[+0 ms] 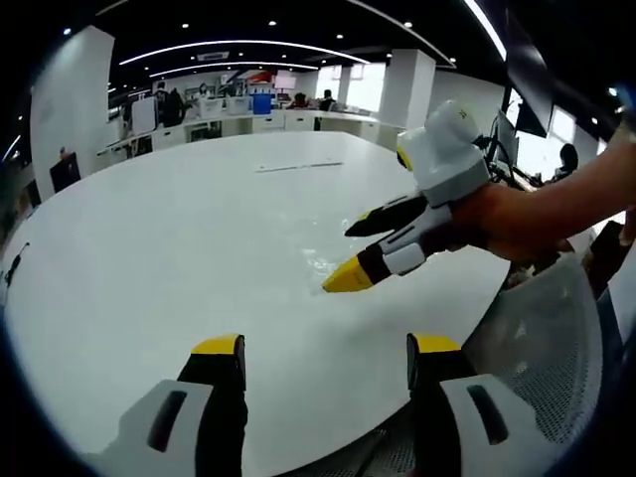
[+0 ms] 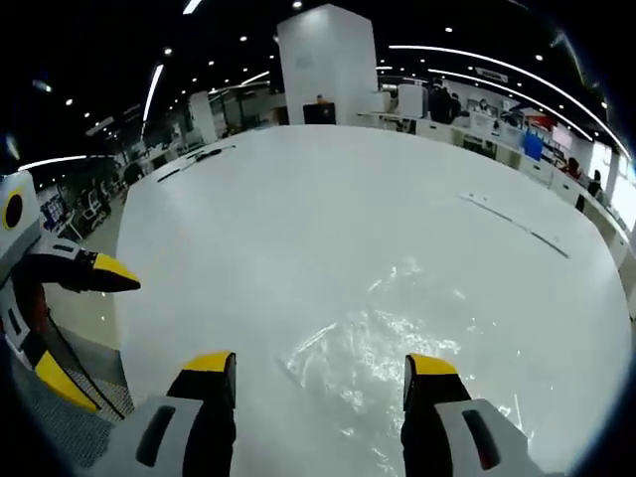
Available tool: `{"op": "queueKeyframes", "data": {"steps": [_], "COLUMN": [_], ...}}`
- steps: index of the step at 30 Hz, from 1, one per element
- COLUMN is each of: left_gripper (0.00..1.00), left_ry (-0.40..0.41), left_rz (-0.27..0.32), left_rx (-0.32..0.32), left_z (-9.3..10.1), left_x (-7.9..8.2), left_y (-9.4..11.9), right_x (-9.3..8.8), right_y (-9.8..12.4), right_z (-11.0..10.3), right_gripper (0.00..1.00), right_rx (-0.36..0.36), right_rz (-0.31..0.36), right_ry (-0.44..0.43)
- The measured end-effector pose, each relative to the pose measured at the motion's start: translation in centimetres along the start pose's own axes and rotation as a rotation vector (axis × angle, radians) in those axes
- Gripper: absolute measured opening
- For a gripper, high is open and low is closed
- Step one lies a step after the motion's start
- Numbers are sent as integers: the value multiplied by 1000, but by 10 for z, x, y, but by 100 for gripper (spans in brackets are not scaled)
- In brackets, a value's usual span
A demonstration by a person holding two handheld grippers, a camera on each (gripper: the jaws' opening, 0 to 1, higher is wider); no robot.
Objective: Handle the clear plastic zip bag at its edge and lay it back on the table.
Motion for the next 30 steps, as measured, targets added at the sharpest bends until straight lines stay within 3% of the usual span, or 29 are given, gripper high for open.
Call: {"op": "queueKeyframes", "data": {"steps": [6,12,30], "left_gripper": [65,65,64], "left_ry": [5,11,28], "left_rz": [6,7,9], "left_rx": [0,3,12], "left_z": [-1,-2,-4], "left_x": [1,-1,-1], "left_y": [0,-1,0], "right_x": [-4,-5,-11], "right_y": [-5,-15,-23], "right_z": [-3,-1,7], "right_gripper": [56,57,53], "right_rx": [-5,-8,-12], "right_rz": [-22,-24,-56], "right_ry": [11,47,41]}}
Point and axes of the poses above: the point that each gripper's makers call its tool centre point, and the gripper's own axes: y roughly backward along the fingers, z roughly to its right, x roughly out of its top, the point moved 5 cm from there along y, roughly backward along the fingers, and after that the axes turned 7 degrees about z, right-handed, at the moved point
